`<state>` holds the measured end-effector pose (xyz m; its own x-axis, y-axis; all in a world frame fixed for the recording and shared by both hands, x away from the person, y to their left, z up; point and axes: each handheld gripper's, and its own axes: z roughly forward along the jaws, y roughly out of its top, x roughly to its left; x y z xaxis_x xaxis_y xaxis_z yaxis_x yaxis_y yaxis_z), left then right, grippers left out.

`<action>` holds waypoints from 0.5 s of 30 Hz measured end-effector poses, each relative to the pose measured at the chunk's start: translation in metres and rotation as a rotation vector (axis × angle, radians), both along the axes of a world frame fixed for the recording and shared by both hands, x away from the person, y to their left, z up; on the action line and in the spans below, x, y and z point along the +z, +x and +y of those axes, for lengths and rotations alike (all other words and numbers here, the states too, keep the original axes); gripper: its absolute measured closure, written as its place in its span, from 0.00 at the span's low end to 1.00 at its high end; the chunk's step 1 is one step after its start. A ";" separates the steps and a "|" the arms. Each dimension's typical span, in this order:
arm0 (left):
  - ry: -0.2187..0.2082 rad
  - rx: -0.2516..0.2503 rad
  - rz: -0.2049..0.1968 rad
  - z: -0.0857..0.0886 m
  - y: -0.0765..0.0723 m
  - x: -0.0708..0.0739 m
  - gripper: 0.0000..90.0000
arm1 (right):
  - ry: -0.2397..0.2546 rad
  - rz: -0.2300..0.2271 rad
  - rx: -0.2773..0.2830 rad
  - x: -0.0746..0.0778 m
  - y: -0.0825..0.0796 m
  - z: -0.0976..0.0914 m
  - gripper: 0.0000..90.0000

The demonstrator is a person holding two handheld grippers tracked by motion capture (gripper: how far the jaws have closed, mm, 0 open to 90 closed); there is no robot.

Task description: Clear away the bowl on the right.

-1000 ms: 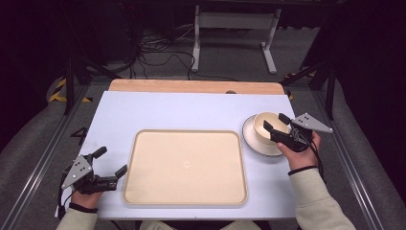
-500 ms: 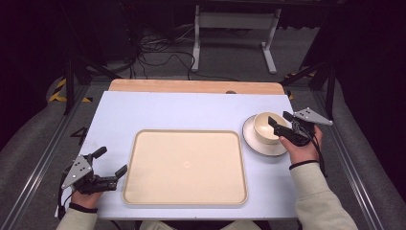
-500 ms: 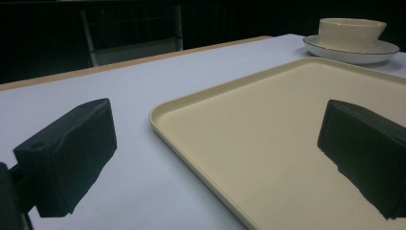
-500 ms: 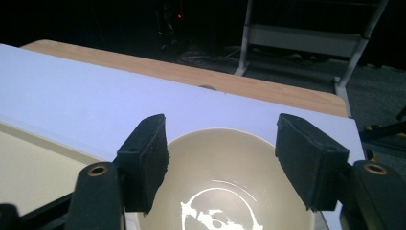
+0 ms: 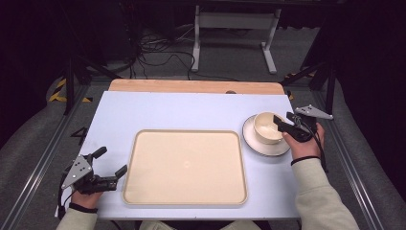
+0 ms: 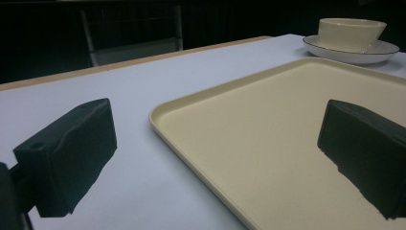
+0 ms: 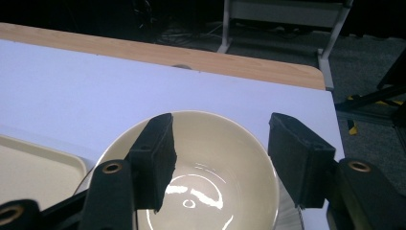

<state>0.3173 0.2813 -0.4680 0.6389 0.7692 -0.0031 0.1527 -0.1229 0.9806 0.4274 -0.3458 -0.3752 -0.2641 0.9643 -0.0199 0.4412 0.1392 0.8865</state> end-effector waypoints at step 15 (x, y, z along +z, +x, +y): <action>0.001 0.001 0.001 0.000 0.000 0.000 0.00 | -0.010 0.137 -0.062 -0.005 0.018 -0.009 0.58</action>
<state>0.3170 0.2811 -0.4679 0.6380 0.7701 -0.0031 0.1536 -0.1234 0.9804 0.4454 -0.3547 -0.3806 -0.2054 0.9787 0.0024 0.5661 0.1168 0.8160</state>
